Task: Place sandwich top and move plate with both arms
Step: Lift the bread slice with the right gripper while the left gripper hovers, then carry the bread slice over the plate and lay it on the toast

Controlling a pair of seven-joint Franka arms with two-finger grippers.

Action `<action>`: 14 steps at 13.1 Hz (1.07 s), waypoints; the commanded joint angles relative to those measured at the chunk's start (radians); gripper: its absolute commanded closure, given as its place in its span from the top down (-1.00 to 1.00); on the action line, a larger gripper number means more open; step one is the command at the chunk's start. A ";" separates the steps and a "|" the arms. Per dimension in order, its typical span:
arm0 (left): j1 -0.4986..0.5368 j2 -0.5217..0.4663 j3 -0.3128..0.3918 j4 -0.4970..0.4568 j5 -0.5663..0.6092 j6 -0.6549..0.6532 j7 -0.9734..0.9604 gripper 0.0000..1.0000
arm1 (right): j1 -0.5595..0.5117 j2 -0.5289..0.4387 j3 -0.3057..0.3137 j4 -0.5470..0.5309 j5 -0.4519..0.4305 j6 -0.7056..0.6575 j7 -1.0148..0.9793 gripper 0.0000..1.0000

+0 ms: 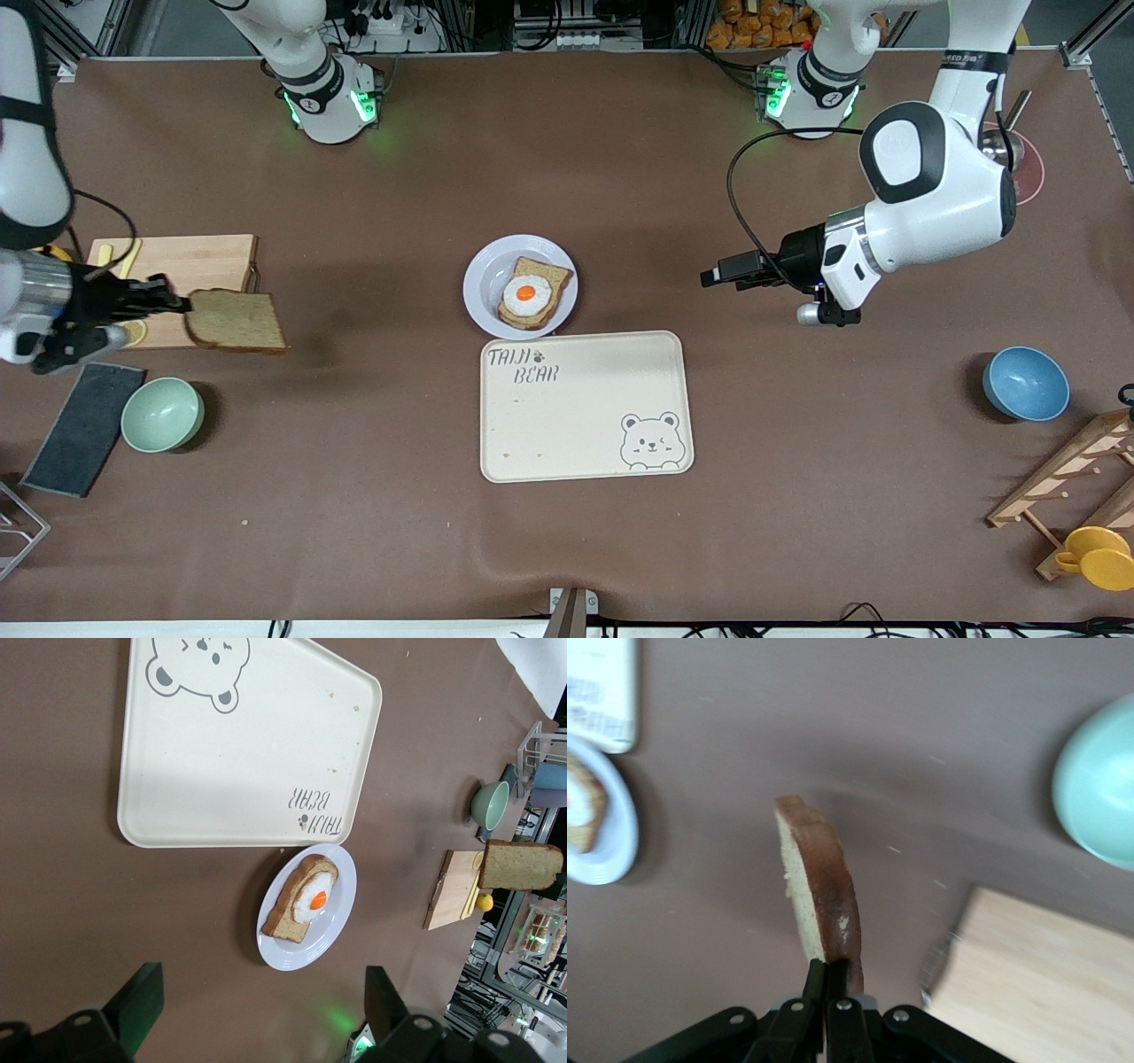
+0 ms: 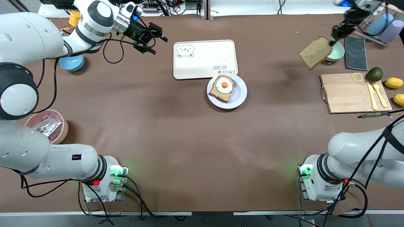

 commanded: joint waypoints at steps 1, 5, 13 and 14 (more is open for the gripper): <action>0.000 0.036 -0.005 0.038 -0.028 0.003 0.026 1.00 | 0.037 0.010 0.059 0.010 0.044 -0.006 -0.004 -1.00; -0.006 0.092 -0.005 0.084 -0.029 0.015 0.027 1.00 | 0.166 0.013 0.063 0.016 0.067 -0.011 -0.049 -1.00; -0.026 0.130 -0.007 0.072 -0.040 0.023 0.035 1.00 | 0.479 0.236 0.061 0.237 0.130 -0.008 -0.154 -1.00; -0.025 0.136 -0.005 0.070 -0.057 0.023 0.037 1.00 | 0.511 0.265 0.060 0.240 0.129 -0.002 -0.157 -1.00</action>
